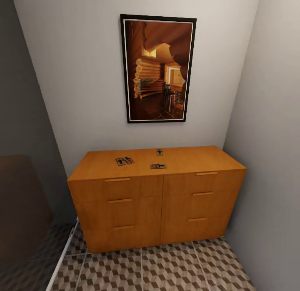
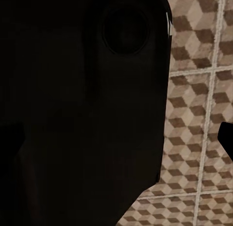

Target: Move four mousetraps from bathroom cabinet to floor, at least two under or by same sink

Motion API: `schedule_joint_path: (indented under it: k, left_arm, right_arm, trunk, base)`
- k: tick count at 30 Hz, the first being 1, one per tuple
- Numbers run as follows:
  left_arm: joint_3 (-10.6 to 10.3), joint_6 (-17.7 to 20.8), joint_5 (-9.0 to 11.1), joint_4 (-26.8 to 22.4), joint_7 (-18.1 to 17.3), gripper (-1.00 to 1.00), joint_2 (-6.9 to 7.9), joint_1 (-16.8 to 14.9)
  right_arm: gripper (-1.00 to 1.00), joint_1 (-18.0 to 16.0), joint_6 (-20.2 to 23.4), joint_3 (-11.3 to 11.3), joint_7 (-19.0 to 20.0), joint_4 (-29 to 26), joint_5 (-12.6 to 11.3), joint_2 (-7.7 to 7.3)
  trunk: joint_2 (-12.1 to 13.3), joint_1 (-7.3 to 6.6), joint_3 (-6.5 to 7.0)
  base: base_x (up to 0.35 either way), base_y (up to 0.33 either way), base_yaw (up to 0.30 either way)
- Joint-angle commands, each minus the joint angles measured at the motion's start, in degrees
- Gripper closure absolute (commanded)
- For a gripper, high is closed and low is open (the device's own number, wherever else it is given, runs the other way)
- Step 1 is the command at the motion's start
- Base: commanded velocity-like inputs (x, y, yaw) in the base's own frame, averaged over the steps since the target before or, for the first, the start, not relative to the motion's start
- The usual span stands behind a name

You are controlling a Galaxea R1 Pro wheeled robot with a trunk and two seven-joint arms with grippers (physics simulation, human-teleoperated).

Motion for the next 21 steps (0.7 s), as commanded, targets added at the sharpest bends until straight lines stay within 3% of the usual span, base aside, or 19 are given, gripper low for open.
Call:
schedule_joint_path:
  k: [1,10,15,21]
  left_arm:
    - [0.1,-0.2,0.1,0.0,0.0,-1.00,0.00,0.0]
    - [-0.2,0.1,0.1,-1.6,0.5,-1.00,-0.05,0.0]
    - [-0.3,0.6,0.8,-8.2,0.6,-1.00,0.10,0.0]
    - [-0.3,2.4,2.2,-15.3,0.6,-1.00,0.15,0.0]
  right_arm:
    - [-1.00,0.0,0.0,0.0,0.0,0.0,0.0,0.00]
    - [-1.00,0.0,0.1,0.4,0.0,0.0,0.7,0.01]
    - [-1.00,0.0,0.5,0.6,0.2,-2.4,0.9,-0.48]
    - [-1.00,0.0,3.1,0.6,0.3,-10.3,0.7,-0.94]
  trunk:
    - [0.0,0.00,-0.04]
    - [0.0,0.00,-0.04]
    - [0.0,0.00,-0.04]
    - [0.0,0.00,-0.04]
  base:
    - [0.000,0.000,0.000]
    - [0.000,0.000,0.000]
    - [0.000,0.000,0.000]
    - [0.000,0.000,0.000]
